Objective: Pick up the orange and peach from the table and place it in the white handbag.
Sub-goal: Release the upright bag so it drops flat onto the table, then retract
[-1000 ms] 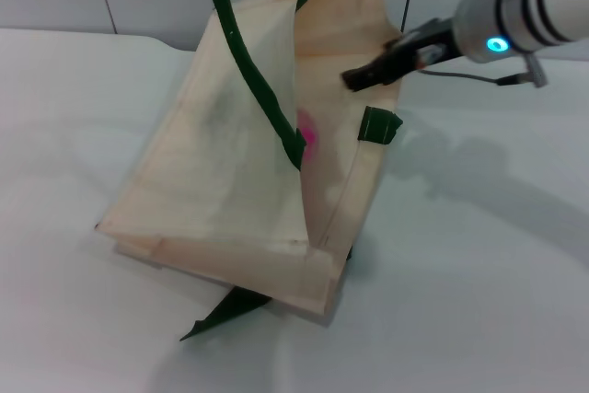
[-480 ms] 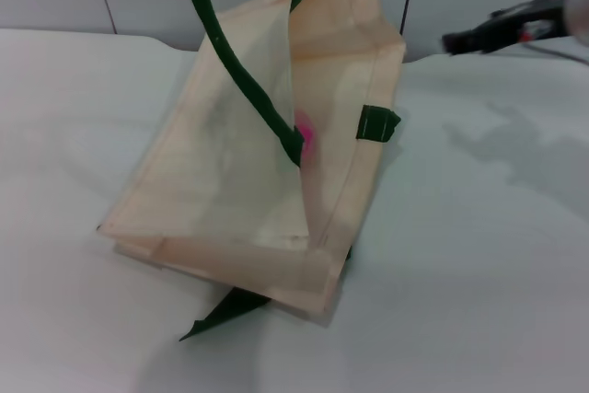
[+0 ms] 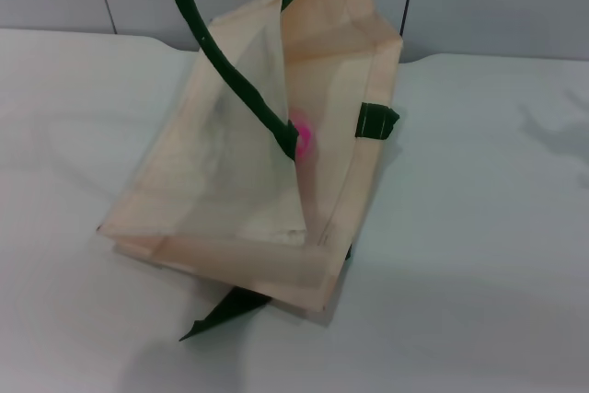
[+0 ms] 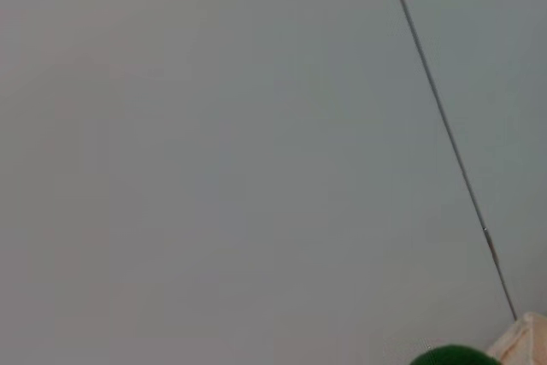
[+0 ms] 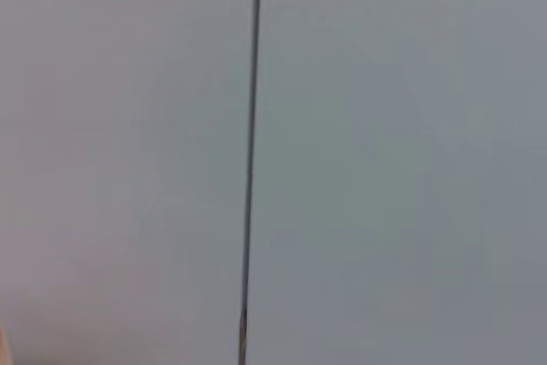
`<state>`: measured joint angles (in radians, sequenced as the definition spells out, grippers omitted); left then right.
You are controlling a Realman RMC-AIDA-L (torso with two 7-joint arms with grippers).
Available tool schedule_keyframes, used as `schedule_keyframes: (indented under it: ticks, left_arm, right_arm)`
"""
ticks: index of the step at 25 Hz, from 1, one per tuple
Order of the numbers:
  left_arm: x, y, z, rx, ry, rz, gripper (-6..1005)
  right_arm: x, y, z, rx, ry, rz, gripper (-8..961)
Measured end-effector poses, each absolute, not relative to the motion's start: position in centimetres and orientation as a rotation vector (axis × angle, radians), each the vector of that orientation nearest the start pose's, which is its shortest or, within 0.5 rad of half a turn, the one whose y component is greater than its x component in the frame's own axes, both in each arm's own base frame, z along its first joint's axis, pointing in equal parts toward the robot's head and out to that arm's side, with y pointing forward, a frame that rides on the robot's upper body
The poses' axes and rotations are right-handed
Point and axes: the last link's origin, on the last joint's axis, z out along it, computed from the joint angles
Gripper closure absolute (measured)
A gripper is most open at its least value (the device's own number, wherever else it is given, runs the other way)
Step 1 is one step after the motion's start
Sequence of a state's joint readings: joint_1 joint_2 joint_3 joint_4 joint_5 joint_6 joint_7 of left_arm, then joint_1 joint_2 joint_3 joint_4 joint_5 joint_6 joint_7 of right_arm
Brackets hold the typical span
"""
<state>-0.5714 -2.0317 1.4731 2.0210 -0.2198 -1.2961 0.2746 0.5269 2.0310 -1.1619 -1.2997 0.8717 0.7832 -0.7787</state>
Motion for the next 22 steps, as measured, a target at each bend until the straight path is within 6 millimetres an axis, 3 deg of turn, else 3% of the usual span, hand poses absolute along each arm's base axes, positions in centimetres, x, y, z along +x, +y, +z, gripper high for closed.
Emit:
schedule_keyframes:
  ticks: [9,22]
  left_arm:
    - [-5.3,36.9,11.8,-2.006,-0.384,-0.051,724]
    - [-5.3,37.7,12.7,-1.952,-0.45,-0.176,715]
  right_arm:
    - [18.5,43.6,10.8,-1.995,0.683,0.469,88]
    - [17.9,44.3,9.7,-2.051,0.7,0.455,89]
